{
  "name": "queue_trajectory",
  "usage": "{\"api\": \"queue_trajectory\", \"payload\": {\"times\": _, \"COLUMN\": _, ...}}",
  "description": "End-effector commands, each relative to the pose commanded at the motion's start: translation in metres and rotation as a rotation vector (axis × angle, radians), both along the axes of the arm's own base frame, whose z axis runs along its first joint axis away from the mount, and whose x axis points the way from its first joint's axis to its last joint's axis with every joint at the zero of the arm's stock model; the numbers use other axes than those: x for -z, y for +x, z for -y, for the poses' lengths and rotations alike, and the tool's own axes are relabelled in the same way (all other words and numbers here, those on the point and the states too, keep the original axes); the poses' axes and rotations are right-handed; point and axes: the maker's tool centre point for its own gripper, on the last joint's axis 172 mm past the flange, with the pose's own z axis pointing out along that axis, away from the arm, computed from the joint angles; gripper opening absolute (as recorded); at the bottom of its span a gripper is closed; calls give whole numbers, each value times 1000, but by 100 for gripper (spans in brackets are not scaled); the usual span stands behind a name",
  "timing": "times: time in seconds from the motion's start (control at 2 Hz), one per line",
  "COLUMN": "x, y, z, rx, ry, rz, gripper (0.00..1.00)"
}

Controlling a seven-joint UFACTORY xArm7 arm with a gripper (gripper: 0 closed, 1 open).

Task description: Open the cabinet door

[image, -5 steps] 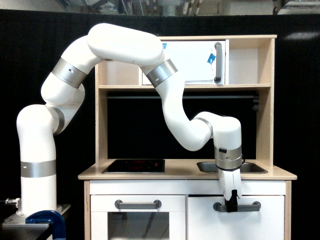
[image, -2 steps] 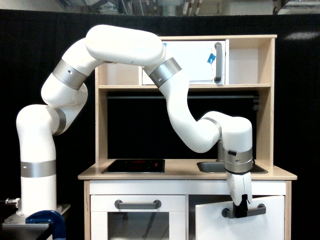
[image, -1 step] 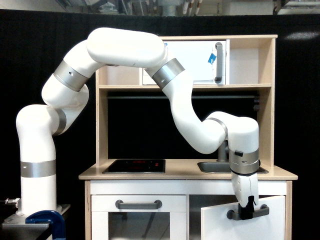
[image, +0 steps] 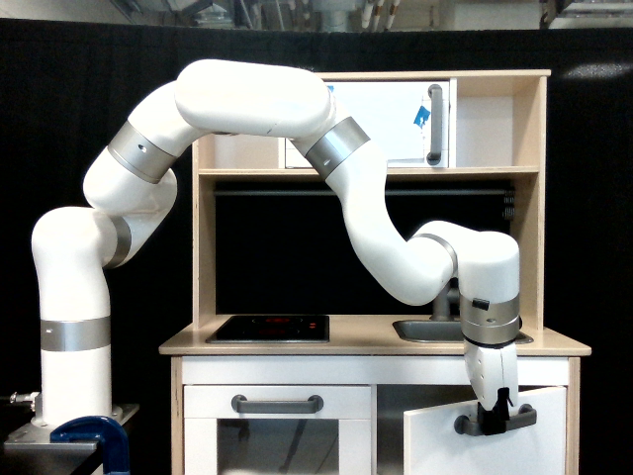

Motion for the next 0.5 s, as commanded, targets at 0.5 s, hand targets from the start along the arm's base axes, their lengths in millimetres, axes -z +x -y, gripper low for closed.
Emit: {"api": "queue_trajectory", "payload": {"times": 0.5, "x": 0, "y": 6, "z": 7, "rx": 0, "ry": 0, "rz": 0, "gripper": 0}}
